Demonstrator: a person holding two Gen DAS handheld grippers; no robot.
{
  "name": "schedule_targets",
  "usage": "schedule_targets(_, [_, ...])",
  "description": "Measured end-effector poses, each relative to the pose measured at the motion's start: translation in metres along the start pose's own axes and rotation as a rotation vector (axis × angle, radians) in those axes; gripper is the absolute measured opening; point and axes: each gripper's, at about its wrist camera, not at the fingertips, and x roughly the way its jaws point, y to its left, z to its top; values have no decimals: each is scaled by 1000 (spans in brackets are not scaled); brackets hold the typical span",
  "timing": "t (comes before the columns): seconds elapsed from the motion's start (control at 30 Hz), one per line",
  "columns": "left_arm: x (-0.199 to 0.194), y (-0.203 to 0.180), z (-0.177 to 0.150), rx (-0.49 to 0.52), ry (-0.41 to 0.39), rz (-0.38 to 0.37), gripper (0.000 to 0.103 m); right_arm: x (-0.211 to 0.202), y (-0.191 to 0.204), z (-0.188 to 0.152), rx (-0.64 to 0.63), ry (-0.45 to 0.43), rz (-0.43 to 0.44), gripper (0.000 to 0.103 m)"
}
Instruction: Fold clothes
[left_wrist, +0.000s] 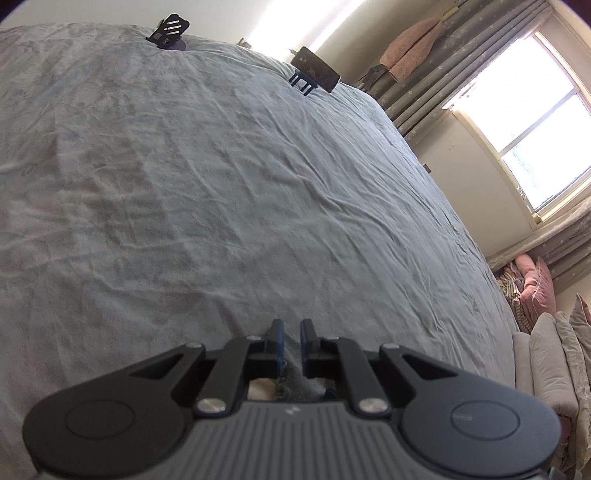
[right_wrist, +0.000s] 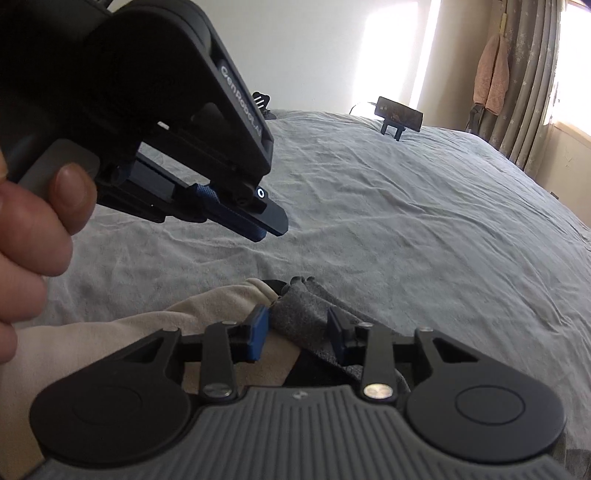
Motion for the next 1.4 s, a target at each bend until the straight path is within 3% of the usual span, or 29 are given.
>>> schedule_targets(0.1, [0, 0, 0, 1, 2, 0, 7, 6, -12, 2, 91, 8, -15, 5])
schedule_targets(0.23, [1, -1, 0, 1, 10, -11, 7, -15, -37, 1, 268, -84, -39, 4])
schedule_targets(0.5, [9, -16, -12, 49, 51, -43, 8, -115, -126, -20, 652, -335, -238, 4])
schedule_targets(0.73, [14, -48, -38, 204, 74, -71, 10, -226, -188, -121, 928, -479, -489, 4])
schedule_targets(0.83, [19, -69, -58, 284, 103, -101, 11, -261, -197, -184, 1074, -498, -568, 4])
schedule_targets(0.93, [24, -95, -86, 382, 126, -123, 13, -274, -200, -231, 1174, -456, -599, 4])
schedule_targets(1.03, [30, -120, -120, 500, 164, -156, 15, -271, -200, -259, 1203, -372, -639, 4])
schedule_targets(1.13, [33, -144, -153, 633, 184, -185, 18, -275, -201, -269, 1180, -350, -667, 4])
schedule_targets(1.3, [34, -169, -189, 789, 177, -227, 22, -292, -218, -253, 1066, -380, -692, 4])
schedule_targets(1.4, [36, -181, -207, 892, 170, -253, 32, -301, -227, -251, 1005, -390, -731, 4])
